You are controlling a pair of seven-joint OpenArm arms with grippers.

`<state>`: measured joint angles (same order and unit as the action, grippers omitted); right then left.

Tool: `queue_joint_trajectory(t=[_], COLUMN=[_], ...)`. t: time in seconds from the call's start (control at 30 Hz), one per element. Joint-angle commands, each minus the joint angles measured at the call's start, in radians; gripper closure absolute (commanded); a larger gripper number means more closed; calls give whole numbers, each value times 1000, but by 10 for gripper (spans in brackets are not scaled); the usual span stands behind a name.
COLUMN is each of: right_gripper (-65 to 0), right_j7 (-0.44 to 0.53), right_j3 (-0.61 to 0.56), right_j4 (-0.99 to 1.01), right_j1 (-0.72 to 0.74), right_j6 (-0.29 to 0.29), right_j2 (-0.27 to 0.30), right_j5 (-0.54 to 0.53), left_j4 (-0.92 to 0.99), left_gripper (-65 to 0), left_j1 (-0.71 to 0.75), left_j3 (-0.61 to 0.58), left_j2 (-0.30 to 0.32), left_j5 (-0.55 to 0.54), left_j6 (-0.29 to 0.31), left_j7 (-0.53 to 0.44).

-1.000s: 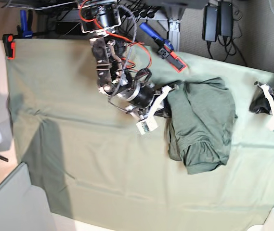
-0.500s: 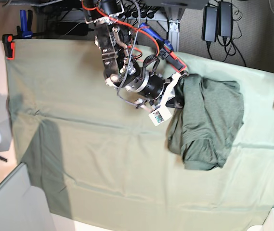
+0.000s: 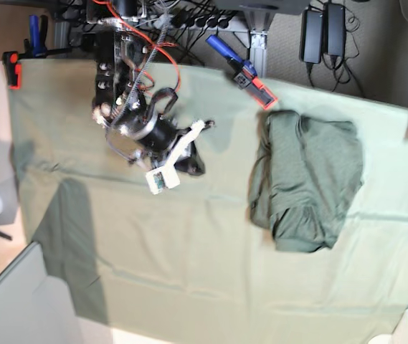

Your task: Fold the T-shirt properly

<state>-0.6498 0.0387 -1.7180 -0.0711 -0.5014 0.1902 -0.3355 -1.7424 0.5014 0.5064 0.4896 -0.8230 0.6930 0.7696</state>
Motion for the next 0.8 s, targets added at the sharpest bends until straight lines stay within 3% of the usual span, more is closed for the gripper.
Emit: queue_joint_trajectory(t=[0.0, 0.37, 0.5, 0.67, 0.77], right_gripper=[0, 0, 0, 0, 0], right_j7=[8, -48, -108, -110, -110], right_j3=[26, 306, 386, 420, 420], right_j4=[-42, -314, -323, -323, -322], right_j1=[-18, -349, -444, -575, -652], right_j6=[-6, -6, -7, -7, -7], right_j2=[24, 158, 162, 161, 135], right_j5=[-35, -268, -364, -362, -333], left_j4=[-42, -216, -216, -216, -216], left_gripper=[0, 0, 0, 0, 0], left_j1=[21, 304, 374, 432, 438], left_j3=[19, 161, 173, 173, 173], left_j2=[15, -82, -114, -125, -122], left_j5=[-20, -14, 81, 103, 102], left_j6=[5, 5, 5, 5, 5], left_j7=[-16, -2, -2, 2, 87])
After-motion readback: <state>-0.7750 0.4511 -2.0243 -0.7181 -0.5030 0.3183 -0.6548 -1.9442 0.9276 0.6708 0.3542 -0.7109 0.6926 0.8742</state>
